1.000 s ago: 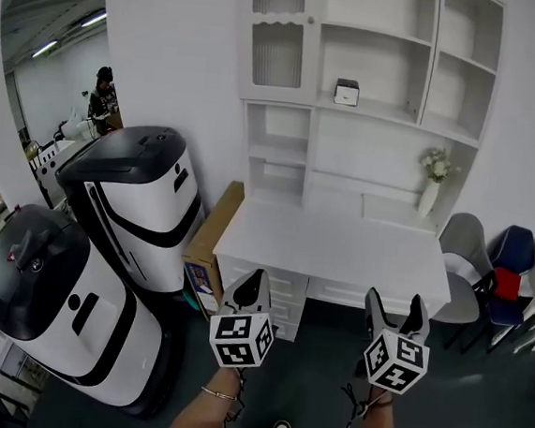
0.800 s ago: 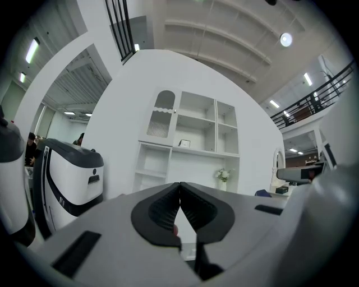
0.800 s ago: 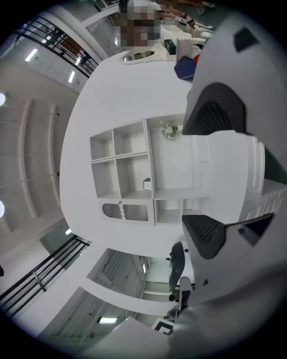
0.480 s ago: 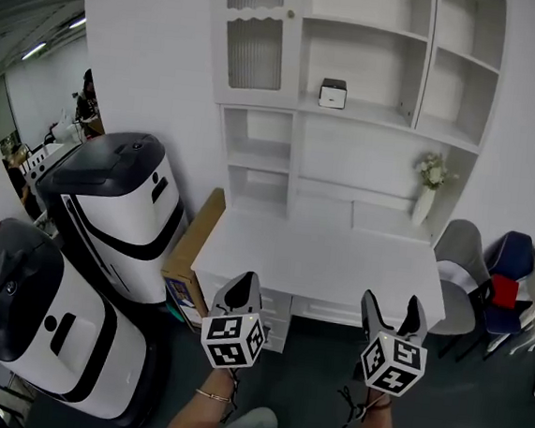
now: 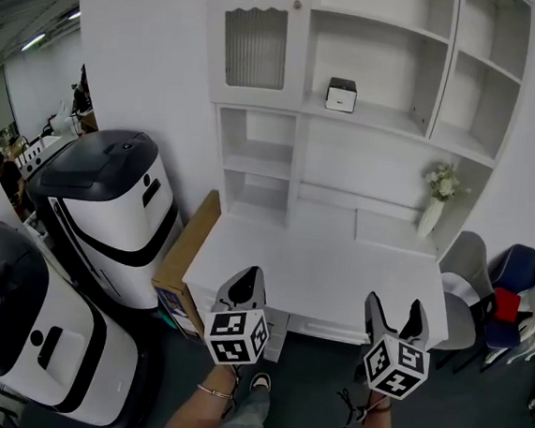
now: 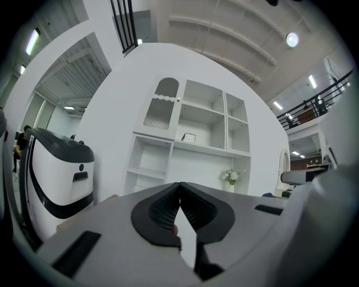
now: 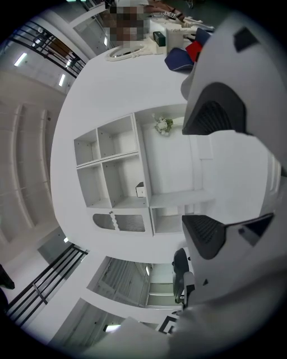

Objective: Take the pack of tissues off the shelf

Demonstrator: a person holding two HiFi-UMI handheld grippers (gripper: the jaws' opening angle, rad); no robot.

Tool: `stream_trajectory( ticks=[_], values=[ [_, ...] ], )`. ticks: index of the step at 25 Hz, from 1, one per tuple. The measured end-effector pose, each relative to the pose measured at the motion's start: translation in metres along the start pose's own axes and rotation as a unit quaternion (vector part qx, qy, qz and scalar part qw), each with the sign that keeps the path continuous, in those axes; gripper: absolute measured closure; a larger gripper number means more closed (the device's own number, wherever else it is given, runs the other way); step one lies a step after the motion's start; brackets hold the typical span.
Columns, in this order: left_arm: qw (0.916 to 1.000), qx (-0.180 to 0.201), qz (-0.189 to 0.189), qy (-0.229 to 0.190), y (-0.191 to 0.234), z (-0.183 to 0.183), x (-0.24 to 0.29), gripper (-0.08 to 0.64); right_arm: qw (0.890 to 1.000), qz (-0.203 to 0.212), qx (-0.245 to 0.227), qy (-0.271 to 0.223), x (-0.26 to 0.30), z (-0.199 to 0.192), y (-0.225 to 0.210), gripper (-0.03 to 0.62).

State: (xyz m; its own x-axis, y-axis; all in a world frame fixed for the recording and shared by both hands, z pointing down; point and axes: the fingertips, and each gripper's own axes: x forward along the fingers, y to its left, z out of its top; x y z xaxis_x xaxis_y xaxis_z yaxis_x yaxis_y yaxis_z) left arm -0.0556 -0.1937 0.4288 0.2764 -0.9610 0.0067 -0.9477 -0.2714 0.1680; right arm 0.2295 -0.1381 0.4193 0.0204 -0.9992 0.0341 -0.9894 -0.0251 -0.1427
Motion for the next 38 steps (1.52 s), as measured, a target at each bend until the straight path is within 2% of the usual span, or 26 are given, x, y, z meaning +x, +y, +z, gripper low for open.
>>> stream_trajectory(
  ticks=[24, 33, 38],
  values=[
    [0.9992, 0.012, -0.034, -0.019, 0.069, 0.064, 0.236, 0.543, 0.999, -0.024, 0.007, -0.030, 0.228, 0.050, 0.024, 0.152],
    [0.9991, 0.012, -0.041, 0.003, 0.077, 0.052, 0.292, 0.543, 0.999, -0.031, 0.002, -0.018, 0.274, 0.051, 0.019, 0.150],
    [0.9994, -0.002, -0.034, 0.009, 0.076, 0.047, 0.306, 0.543, 1.000, -0.015, 0.005, -0.014, 0.295, 0.051, 0.019, 0.150]
  ],
)
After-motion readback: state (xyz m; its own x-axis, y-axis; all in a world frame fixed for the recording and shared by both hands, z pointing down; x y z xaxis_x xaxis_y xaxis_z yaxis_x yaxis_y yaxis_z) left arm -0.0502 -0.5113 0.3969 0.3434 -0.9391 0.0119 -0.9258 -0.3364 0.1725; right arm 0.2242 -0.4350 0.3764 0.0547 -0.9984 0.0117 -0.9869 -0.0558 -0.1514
